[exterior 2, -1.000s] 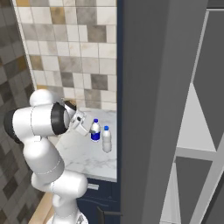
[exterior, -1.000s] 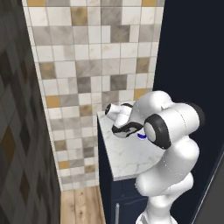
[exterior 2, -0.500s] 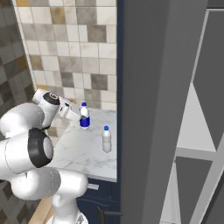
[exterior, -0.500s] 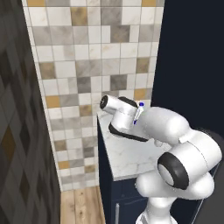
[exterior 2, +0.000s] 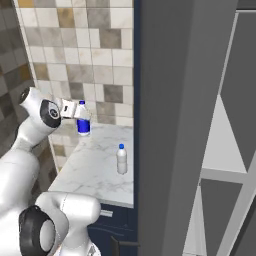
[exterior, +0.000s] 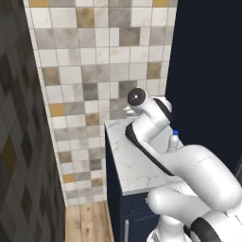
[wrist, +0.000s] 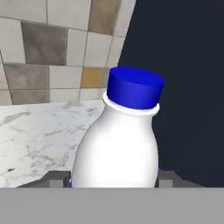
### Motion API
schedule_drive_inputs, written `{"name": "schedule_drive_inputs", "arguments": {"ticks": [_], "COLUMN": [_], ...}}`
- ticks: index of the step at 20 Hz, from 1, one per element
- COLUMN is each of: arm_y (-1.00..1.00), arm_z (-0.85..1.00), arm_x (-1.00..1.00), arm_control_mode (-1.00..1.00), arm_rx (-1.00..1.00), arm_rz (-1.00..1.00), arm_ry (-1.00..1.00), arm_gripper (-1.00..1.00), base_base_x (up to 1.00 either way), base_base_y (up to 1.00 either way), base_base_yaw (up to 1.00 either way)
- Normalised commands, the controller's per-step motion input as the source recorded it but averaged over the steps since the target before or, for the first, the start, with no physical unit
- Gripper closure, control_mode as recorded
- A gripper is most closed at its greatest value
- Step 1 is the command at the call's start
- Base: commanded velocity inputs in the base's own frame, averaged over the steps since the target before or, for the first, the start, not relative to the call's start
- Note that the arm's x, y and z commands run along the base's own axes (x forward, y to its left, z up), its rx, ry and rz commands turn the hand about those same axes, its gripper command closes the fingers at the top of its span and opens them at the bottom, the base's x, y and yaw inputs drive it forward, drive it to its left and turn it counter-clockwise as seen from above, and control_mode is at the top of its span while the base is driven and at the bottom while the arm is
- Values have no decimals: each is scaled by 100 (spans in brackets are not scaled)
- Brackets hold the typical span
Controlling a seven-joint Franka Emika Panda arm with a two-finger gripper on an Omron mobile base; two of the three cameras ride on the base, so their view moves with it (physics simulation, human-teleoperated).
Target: Take the bottled waters from the counter and place them in the freezer to freeze. Close the freezer door after placing the bottles.
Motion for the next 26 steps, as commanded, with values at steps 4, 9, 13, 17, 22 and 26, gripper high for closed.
{"name": "schedule_drive_inputs", "arguments": {"ticks": [4, 9, 13, 17, 22, 26], "arm_y": [5, 0, 0, -6, -29, -28], "arm_z": [100, 56, 59, 92, 36, 1], "arm_x": [-75, -95, -100, -100, -86, -55], "arm_control_mode": [-100, -100, -100, -100, -100, -100], "arm_rx": [7, 22, 37, 29, 3, -11], "arm_rz": [62, 42, 3, -4, -18, -18], "arm_ry": [7, -11, -39, -21, 17, 37], "arm_gripper": [100, 100, 100, 100, 100, 100], "base_base_x": [0, 0, 0, 0, 0, 0], "base_base_y": [0, 0, 0, 0, 0, 0], "base_base_yaw": [0, 0, 0, 0, 0, 0]}}
